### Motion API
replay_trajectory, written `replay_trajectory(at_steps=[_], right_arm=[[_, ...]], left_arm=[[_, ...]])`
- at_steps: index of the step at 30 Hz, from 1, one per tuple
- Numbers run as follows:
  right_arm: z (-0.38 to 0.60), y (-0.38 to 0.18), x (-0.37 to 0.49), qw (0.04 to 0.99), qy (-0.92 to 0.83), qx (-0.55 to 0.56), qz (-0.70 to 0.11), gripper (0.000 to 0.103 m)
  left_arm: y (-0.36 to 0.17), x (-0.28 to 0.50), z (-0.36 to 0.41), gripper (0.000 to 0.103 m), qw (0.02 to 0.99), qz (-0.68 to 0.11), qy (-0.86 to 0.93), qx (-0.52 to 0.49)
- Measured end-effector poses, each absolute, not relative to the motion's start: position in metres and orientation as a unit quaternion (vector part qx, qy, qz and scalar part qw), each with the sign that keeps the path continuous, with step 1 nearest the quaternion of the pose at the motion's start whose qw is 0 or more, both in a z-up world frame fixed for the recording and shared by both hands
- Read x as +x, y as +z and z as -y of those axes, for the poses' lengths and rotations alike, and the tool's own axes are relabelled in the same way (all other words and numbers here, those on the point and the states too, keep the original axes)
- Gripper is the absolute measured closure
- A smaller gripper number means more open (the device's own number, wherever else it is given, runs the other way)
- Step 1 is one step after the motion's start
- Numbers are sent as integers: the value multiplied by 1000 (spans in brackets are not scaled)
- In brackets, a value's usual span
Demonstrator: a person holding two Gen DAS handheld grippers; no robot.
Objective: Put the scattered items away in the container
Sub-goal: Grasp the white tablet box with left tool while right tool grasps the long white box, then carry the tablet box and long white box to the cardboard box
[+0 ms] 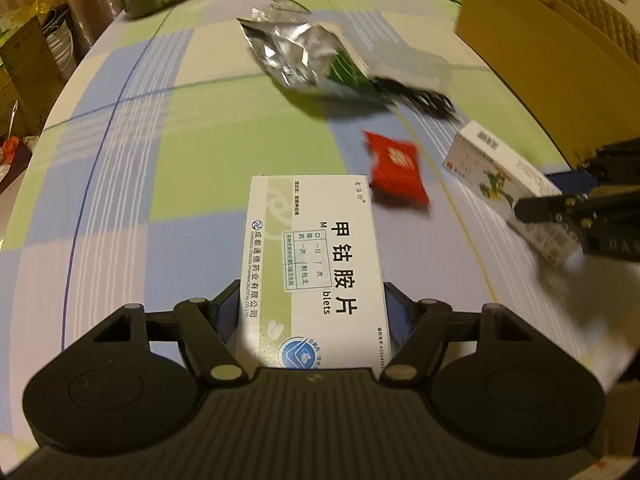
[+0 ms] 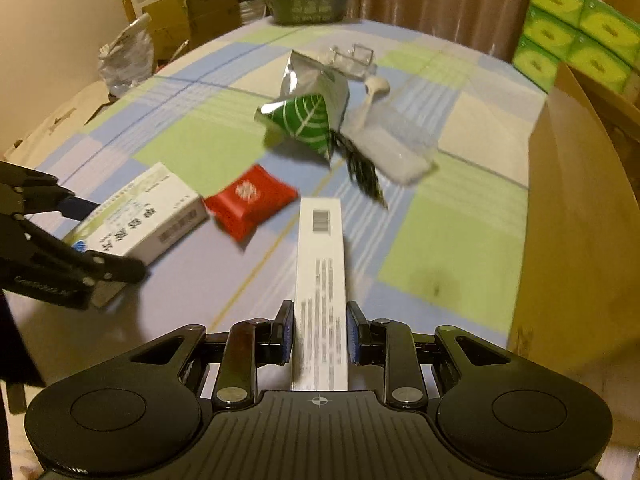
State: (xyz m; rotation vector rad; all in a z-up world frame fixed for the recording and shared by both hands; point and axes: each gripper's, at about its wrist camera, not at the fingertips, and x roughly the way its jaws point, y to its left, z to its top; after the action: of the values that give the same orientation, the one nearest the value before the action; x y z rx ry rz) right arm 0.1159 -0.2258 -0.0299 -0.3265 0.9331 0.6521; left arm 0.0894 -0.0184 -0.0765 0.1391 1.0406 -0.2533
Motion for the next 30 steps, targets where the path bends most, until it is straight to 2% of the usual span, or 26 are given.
replay_trajectory(at_steps=[4, 6, 8, 16, 18, 19, 20, 30], right_arm=[[227, -31, 112, 834, 299, -153, -438, 78], [225, -30, 113, 838, 296, -155, -432, 72], [221, -29, 114, 841, 296, -155, -426, 59], [210, -36, 127, 841, 296, -150, -428, 58], [209, -38, 129, 840, 295, -146, -432, 58], [209, -39, 129, 840, 294, -146, -433, 60], [209, -39, 129, 840, 294, -145, -433, 80], [223, -20, 114, 857, 280, -126, -414, 80]], left_arm=[[-76, 74, 18, 35, 858, -497, -115, 65], [-75, 75, 17, 31, 858, -499, -107, 62], [-74, 79, 15, 27, 860, -496, -102, 57], [-78, 95, 22, 25, 861, -492, -102, 75], [-79, 97, 21, 29, 861, -493, -104, 69], [-79, 96, 21, 35, 862, -491, -106, 67], [-78, 96, 21, 35, 863, -489, -106, 69], [-64, 84, 20, 36, 869, -479, -108, 63]])
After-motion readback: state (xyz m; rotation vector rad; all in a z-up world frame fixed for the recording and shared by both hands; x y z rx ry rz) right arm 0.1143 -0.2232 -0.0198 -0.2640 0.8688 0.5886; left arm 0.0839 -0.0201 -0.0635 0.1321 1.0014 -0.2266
